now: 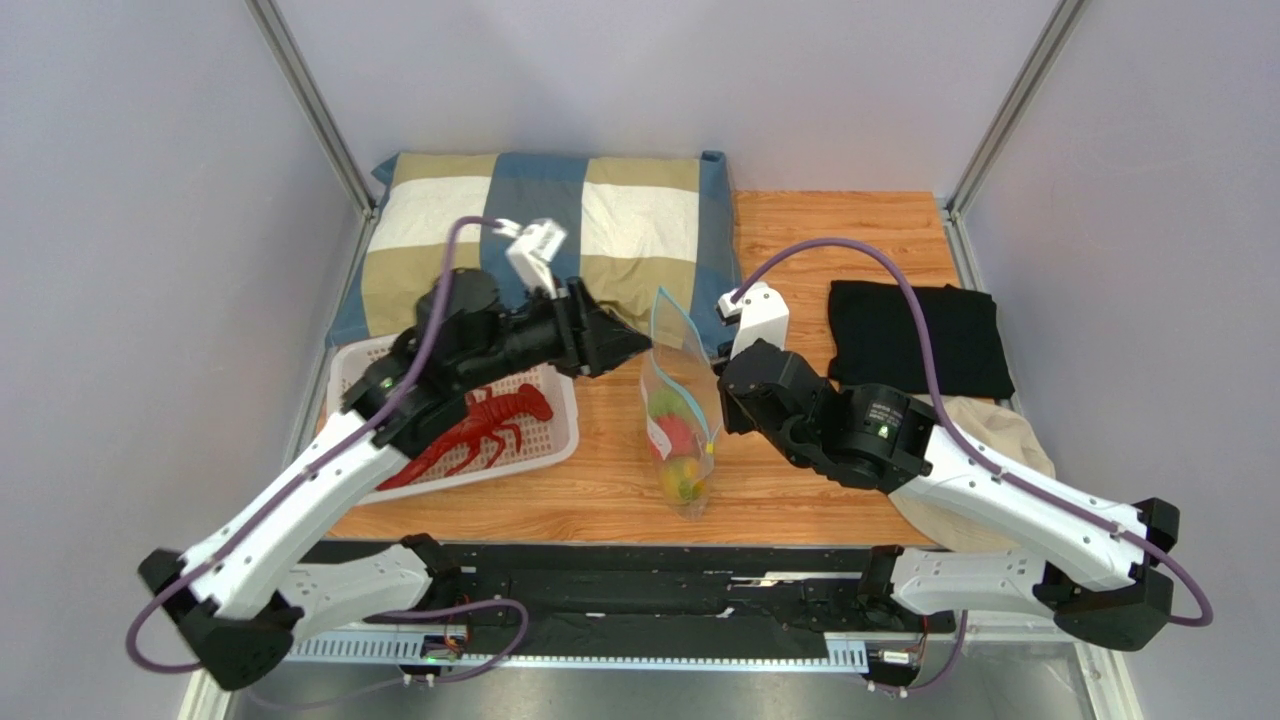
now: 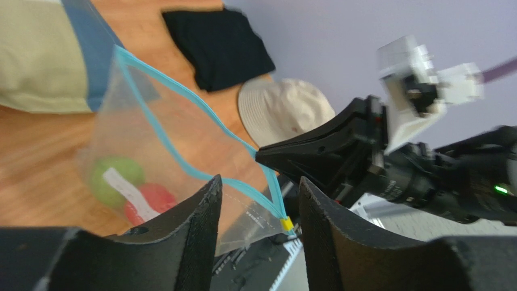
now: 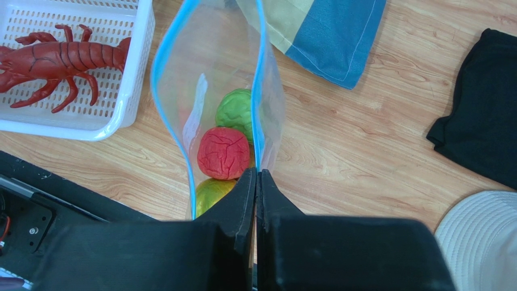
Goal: Open the zip-top bag and remove the fake food
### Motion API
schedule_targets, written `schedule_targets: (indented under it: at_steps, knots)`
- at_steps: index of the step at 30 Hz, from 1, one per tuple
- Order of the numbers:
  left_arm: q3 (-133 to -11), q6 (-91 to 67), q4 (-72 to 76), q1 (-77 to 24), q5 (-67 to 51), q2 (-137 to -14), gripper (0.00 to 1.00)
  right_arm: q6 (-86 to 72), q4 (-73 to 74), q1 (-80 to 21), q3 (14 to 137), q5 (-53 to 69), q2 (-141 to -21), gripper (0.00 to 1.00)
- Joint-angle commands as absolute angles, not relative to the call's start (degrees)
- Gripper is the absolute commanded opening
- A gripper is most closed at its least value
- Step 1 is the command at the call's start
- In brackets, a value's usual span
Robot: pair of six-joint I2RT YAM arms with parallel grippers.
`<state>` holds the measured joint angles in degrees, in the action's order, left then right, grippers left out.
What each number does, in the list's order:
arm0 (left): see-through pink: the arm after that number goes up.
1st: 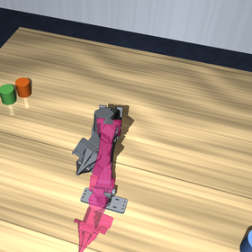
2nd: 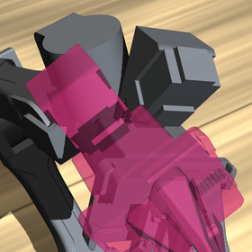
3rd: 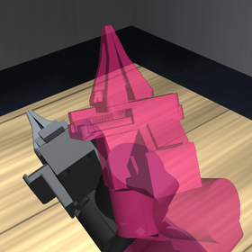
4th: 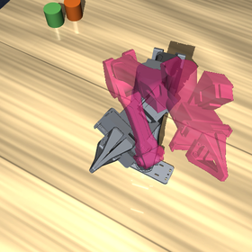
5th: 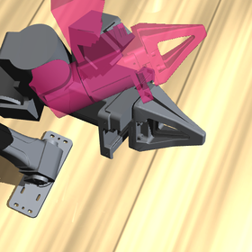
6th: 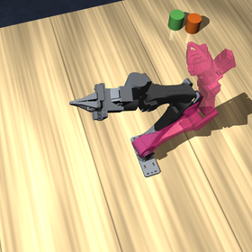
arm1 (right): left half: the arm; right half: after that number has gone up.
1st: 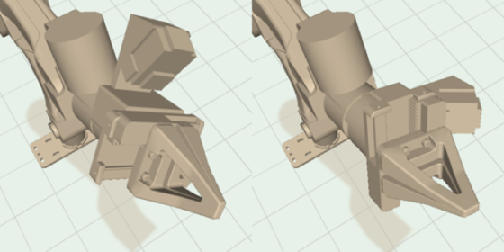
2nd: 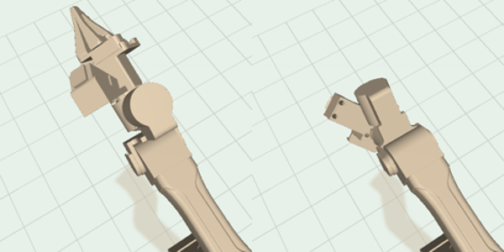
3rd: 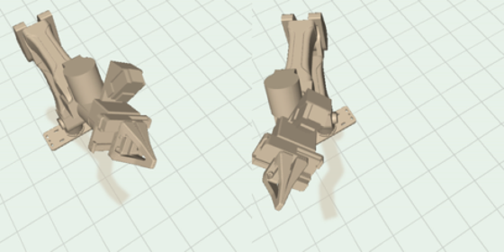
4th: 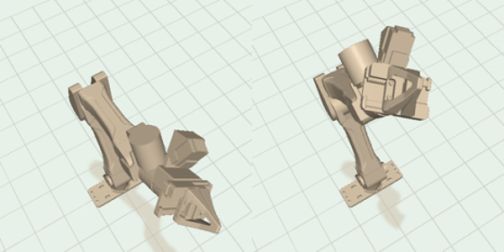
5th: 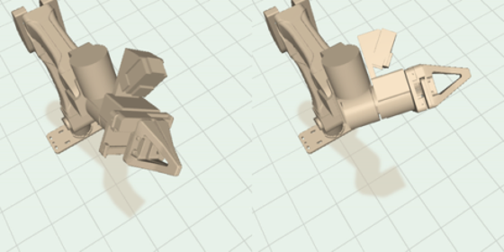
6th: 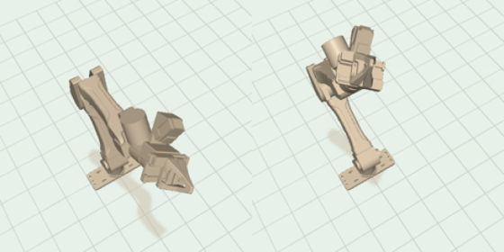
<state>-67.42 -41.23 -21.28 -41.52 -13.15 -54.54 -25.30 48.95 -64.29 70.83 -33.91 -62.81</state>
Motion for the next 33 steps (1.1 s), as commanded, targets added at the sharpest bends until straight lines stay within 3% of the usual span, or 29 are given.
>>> schedule_targets:
  at_steps: [1, 7, 13, 20, 24, 29, 33]
  knots:
    - [-68.9, -43.68, -12.49, -41.4, -26.36, -61.77, 0.5, -24.61, 46.67, -64.07, 73.92, -33.4, -63.98, 0.0]
    - [-70.22, -44.03, -13.62, -43.15, -24.53, -67.32, 0.43, -26.19, 44.82, -64.07, 74.44, -31.38, -66.35, 0.0]
    - [-63.92, -46.05, -16.0, -44.74, -13.12, -66.1, 0.2, -29.09, 42.37, -64.86, 73.65, -31.02, -66.62, 0.0]
    - [-60.74, -47.55, -20.47, -44.82, -7.04, -66.88, 0.15, -30.32, 39.03, -66.88, 72.95, -33.22, -66.36, 0.0]
    - [-58.45, -46.68, -22.67, -44.74, -4.92, -67.67, 0.25, -29.44, 30.35, -68.38, 69.61, -31.99, -66.36, 0.0]
    - [-59.32, -40.52, -27.59, -44.65, -10.62, -70.75, 0.36, -28.57, 22.15, -69.35, 65.92, -29.8, -65.83, 0.0]
    - [-55.92, -39.64, -27.87, -44.65, -11.78, -70.05, 0.52, -28.47, 22.15, -69.34, 65.13, -29.18, -66.36, 0.0]
